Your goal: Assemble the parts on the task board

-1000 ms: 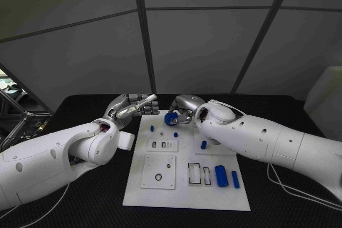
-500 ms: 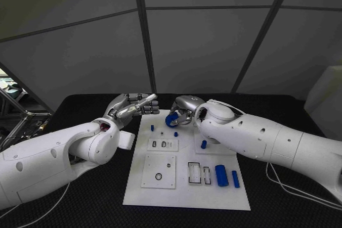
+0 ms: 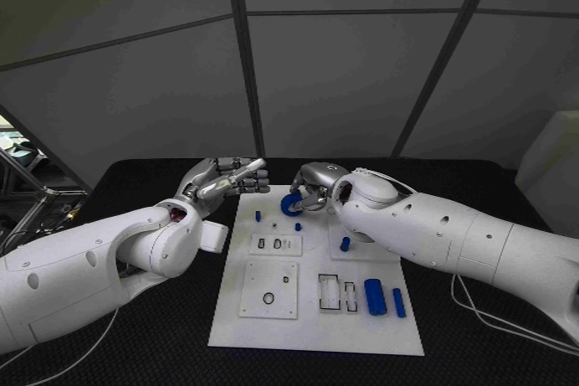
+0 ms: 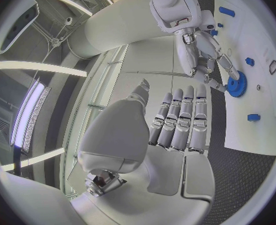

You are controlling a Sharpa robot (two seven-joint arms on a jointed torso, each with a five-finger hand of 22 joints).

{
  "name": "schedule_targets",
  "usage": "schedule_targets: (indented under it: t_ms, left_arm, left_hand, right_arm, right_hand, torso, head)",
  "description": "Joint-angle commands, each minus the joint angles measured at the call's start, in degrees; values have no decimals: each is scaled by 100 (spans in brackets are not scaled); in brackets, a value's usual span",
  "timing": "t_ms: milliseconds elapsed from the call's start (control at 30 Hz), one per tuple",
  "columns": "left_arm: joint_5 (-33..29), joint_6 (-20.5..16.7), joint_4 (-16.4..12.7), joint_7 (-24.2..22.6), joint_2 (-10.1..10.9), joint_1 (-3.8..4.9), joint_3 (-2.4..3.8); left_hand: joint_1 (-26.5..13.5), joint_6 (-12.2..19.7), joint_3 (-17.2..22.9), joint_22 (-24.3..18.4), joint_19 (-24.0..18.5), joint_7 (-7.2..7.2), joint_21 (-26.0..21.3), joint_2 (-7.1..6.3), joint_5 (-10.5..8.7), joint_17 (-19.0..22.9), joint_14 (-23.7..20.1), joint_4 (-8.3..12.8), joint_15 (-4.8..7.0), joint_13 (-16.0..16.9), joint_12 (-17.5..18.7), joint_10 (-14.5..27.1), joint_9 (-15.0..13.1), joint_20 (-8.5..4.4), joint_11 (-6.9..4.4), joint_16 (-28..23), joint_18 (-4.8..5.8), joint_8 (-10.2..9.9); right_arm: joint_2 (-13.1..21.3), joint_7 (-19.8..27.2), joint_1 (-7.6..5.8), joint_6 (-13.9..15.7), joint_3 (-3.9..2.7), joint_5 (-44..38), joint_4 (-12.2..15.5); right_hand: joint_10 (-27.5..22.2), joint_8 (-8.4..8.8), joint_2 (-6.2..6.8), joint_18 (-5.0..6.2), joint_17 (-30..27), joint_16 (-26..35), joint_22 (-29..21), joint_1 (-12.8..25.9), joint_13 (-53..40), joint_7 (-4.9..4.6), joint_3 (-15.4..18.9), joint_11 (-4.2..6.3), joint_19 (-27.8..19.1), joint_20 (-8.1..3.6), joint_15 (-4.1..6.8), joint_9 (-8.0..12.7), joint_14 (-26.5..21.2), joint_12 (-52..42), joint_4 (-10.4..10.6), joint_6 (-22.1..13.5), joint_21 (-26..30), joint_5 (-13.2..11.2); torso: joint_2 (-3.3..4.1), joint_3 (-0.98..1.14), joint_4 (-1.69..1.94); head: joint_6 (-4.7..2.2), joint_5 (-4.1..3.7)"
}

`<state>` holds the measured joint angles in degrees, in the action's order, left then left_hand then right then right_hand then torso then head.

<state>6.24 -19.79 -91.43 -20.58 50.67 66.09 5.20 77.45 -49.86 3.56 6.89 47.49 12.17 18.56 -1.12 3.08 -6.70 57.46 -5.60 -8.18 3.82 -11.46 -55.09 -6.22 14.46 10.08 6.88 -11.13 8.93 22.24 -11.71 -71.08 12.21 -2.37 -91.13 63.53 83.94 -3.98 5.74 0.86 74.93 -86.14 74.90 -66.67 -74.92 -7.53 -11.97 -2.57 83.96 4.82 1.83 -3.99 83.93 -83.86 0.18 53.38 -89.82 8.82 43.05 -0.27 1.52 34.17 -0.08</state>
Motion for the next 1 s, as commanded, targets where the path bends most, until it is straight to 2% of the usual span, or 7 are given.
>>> schedule_targets:
  t_ms: [33,200,433,600,733,867,1000]
  left_arm:
    - [20,52,-2,-6,-1,10,5]
    - [20,48,-5,4,8,10,5]
    - [20,41,-8,7,14,10,5]
    - [20,39,-7,8,15,10,5]
    - [20,38,-8,9,21,10,5]
    - [20,38,-11,9,29,10,5]
    - [20,35,-11,10,39,10,5]
  left_hand:
    - [36,-6,-5,-6,-16,49,-32,24,-16,10,27,16,-28,-7,20,12,6,9,15,-19,73,-39]
    - [35,-5,-5,-6,-16,49,-32,24,-16,10,27,16,-29,-7,20,12,6,9,15,-20,73,-40]
    - [27,0,-14,-10,-14,56,-33,25,-16,10,29,16,-30,-8,30,19,9,10,20,-28,73,-50]
    - [21,9,-22,-14,-11,63,-36,30,-15,10,29,19,-33,-9,43,28,13,12,26,-40,73,-63]
    - [21,9,-22,-15,-11,63,-36,30,-15,10,29,20,-33,-9,44,29,14,12,26,-41,73,-63]
    - [22,11,-23,-16,-11,65,-36,31,-15,11,27,22,-35,-10,48,32,15,13,27,-46,73,-67]
    - [22,11,-23,-16,-11,65,-36,31,-15,11,27,22,-35,-10,48,32,15,13,27,-46,73,-67]
  right_arm:
    - [12,20,-12,-329,0,156,18]
    - [50,32,-12,-475,0,263,36]
    - [104,76,-12,-498,0,364,56]
    - [111,3,-12,-508,1,366,41]
    - [140,-45,-12,-508,1,362,50]
    - [228,-31,-11,-338,1,349,132]
    - [414,81,-7,79,1,398,303]
  right_hand:
    - [191,-41,-25,-86,650,3,1510,157,-830,24,1,-4,604,10,-25,-15,417,-46,161,121,-18,21]
    - [219,-35,-31,-86,686,-13,1510,354,-870,52,-12,21,604,-12,-1,-14,426,-81,409,239,-18,96]
    - [243,-36,-31,-86,711,-24,1510,384,-905,68,-38,35,604,-23,11,-16,432,-111,485,305,-18,116]
    - [235,33,89,-86,704,-20,1510,424,-892,52,-33,25,604,-28,9,13,430,-100,590,221,-18,101]
    - [235,41,122,-86,707,-21,1510,400,-893,46,-43,19,604,-26,5,17,430,-101,599,193,-18,103]
    - [247,32,150,-86,716,-25,1510,324,-911,46,-81,18,604,-22,2,14,432,-116,589,193,-18,110]
    - [265,24,148,-86,740,-37,1510,267,-937,49,-115,21,604,-22,3,10,438,-139,574,209,-18,137]
  torso:
    - [1,-1,-2]
    - [1,-3,-2]
    - [1,-2,-2]
    - [2,-2,3]
    - [0,-3,-1]
    - [0,0,-9]
    - [-1,1,-11]
  head:
    - [7,-8]
    - [16,-8]
    - [20,-10]
    - [17,-20]
    - [19,-18]
    - [9,-17]
    - [-6,-27]
